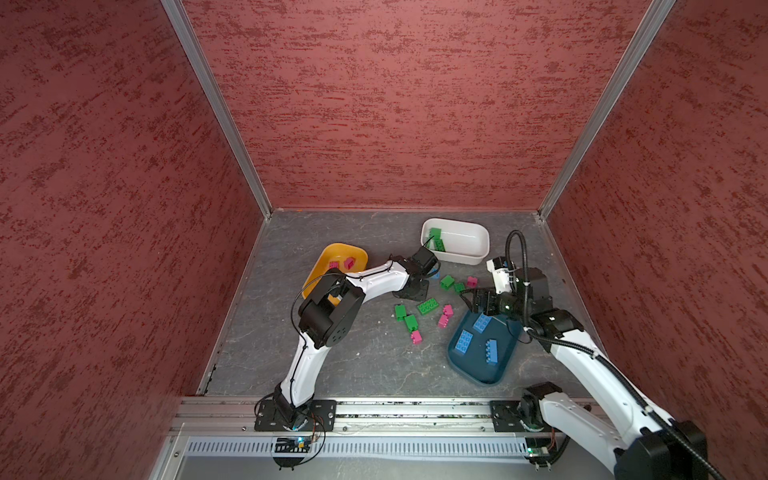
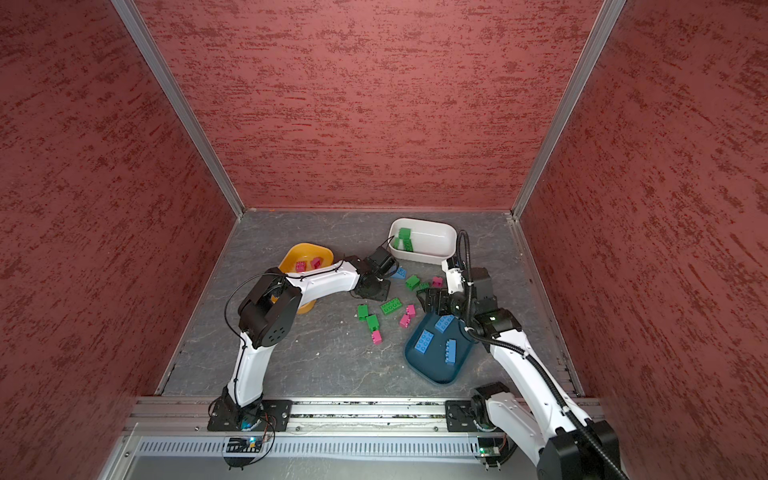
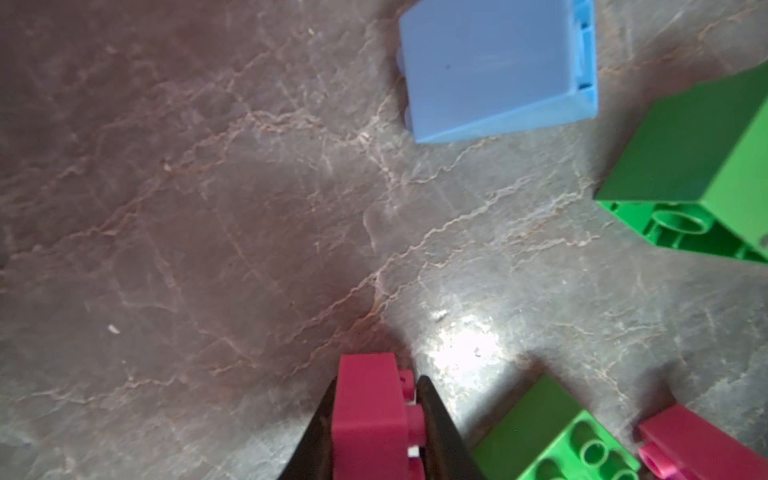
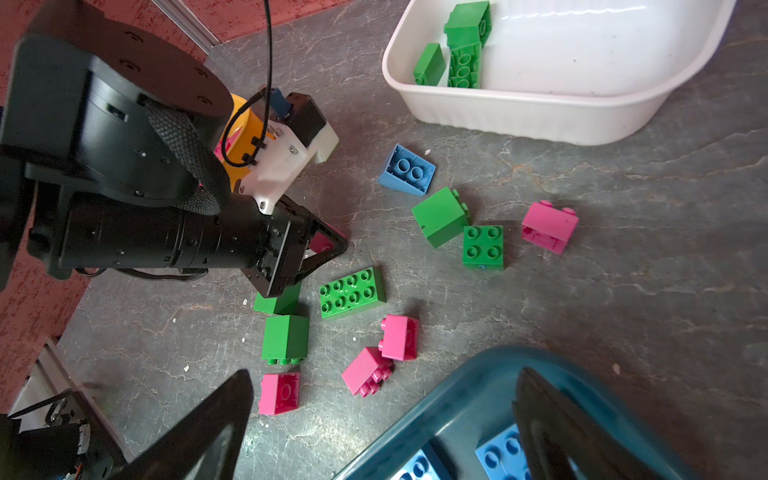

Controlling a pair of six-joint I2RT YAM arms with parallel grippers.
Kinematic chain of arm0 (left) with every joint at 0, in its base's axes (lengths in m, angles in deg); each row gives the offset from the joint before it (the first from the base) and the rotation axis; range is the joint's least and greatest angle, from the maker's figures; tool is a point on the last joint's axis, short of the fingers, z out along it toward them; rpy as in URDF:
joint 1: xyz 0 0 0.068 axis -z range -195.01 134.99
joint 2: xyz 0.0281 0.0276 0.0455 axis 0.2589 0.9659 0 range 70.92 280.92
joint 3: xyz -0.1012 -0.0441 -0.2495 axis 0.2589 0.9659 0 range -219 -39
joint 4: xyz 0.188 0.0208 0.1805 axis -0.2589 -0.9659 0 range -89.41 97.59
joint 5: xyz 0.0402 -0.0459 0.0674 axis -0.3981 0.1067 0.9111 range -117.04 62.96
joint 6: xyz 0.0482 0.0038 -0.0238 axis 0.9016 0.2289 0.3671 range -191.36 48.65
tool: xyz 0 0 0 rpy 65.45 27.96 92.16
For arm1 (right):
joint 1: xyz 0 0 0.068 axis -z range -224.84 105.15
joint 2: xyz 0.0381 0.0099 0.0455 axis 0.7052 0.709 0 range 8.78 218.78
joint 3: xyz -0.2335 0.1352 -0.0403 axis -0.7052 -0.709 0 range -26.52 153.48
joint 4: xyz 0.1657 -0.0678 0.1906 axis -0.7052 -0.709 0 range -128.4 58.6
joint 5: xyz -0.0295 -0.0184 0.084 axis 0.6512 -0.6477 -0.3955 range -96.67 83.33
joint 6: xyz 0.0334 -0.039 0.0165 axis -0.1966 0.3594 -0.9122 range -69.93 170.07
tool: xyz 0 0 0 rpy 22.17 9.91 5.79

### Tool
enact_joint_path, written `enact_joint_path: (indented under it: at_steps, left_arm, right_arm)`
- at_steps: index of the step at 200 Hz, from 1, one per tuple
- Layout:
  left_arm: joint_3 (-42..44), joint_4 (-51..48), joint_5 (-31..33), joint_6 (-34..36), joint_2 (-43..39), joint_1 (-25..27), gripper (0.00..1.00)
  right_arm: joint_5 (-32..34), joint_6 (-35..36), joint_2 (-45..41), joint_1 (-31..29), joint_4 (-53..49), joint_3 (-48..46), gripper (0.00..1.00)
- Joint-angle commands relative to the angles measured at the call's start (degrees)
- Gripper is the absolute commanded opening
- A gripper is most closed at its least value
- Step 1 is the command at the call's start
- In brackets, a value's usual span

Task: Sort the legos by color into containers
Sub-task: 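Move the left gripper to another pink brick and grasp it, then carry the pink brick to the yellow tray and release it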

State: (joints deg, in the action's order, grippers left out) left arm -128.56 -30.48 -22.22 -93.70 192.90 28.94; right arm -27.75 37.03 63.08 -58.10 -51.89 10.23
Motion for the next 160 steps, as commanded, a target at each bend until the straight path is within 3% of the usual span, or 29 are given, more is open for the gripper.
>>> enact_joint_path:
  at_steps: [1,72,121,160]
  left_arm:
    - [-1.31,-0.9,0.16,0.86,-0.33,-0.1,0.24]
    - [1.25,-7.67,0.86,5.54,-13.04,-4.41,0.21]
    - [8.82,-10.03,1.3,10.96,-23.15,-15.55,0.21]
    - [11.8,-7.51,1.42,14.48,-23.26,-24.31,0.21]
  right_arm:
    - [1.05,0.99,-0.78,0.42,-0.64,0.16,0.99]
    - [-3.29,0.15,0.71,0.52,2.38,0.36,0.99]
    - [-7.9,-1.89,1.63,0.43,6.77,-0.77,0.99]
    - [-8.91,-2.66,2.38,0.42,7.63,-0.48,0.99]
